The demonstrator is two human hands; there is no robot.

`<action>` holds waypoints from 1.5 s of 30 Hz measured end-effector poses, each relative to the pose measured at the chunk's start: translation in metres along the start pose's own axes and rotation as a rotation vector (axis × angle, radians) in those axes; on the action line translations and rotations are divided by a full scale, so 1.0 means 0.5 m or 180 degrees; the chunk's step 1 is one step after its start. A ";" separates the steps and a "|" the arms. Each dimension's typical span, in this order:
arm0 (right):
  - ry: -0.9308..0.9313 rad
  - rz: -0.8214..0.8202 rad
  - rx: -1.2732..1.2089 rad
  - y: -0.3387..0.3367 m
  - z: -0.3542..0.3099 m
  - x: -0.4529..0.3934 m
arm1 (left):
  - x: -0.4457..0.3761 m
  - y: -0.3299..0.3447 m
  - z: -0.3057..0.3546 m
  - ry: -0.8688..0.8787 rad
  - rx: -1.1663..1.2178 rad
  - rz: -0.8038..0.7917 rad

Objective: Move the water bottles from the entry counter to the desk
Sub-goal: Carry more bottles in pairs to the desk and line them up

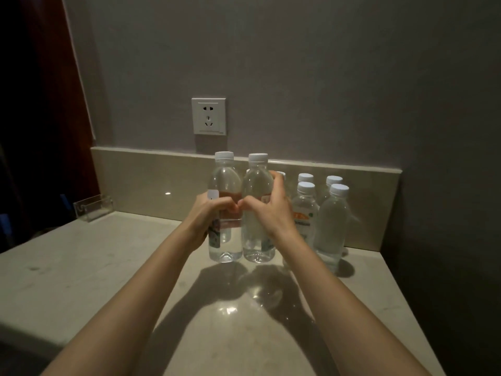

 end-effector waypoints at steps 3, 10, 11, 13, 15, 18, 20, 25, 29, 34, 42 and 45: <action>0.0123 0.0006 -0.0419 -0.025 -0.016 0.008 | 0.010 0.026 0.040 0.0077 -0.0044 -0.0122; 0.0107 0.0215 -0.0741 -0.146 -0.031 0.038 | 0.037 0.144 0.120 0.0425 -0.0118 -0.0509; 0.0063 0.0235 -0.0703 -0.170 -0.036 0.046 | 0.041 0.165 0.128 0.0460 -0.0090 -0.0529; -0.0100 0.0335 -0.0623 -0.228 -0.052 0.066 | 0.049 0.214 0.142 0.0524 -0.0033 -0.0586; -0.0232 0.0519 -0.0627 -0.295 -0.066 0.093 | 0.059 0.275 0.153 0.0604 -0.0023 -0.0684; -0.0327 0.0799 -0.0565 -0.410 -0.076 0.146 | 0.079 0.384 0.159 0.0622 0.0042 -0.0836; -0.0298 0.0955 -0.0446 -0.489 -0.073 0.185 | 0.097 0.469 0.161 0.0605 0.0062 -0.1002; -0.0107 0.1354 -0.0299 -0.708 -0.063 0.295 | 0.161 0.708 0.181 0.0613 0.0302 -0.1422; -0.0045 0.1723 0.0035 -0.936 -0.067 0.420 | 0.241 0.958 0.192 0.0524 0.0646 -0.1775; 0.0132 0.2245 0.0489 -1.215 -0.063 0.609 | 0.370 1.276 0.184 0.0408 0.1040 -0.2341; 0.0309 0.3327 0.0820 -1.617 -0.087 0.920 | 0.607 1.758 0.256 0.0378 0.1433 -0.3451; 0.0315 0.3644 0.1039 -1.750 -0.117 1.034 | 0.703 1.926 0.294 0.0399 0.1532 -0.3803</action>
Point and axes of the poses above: each hand's wrist, its own x-axis away from the middle knuckle, its own y-axis out of the palm, z = x × y, the point moved 7 cm from there along -x, towards the middle knuckle, and after that the axes turned 2 degrees about y, right-handed, at the moved point
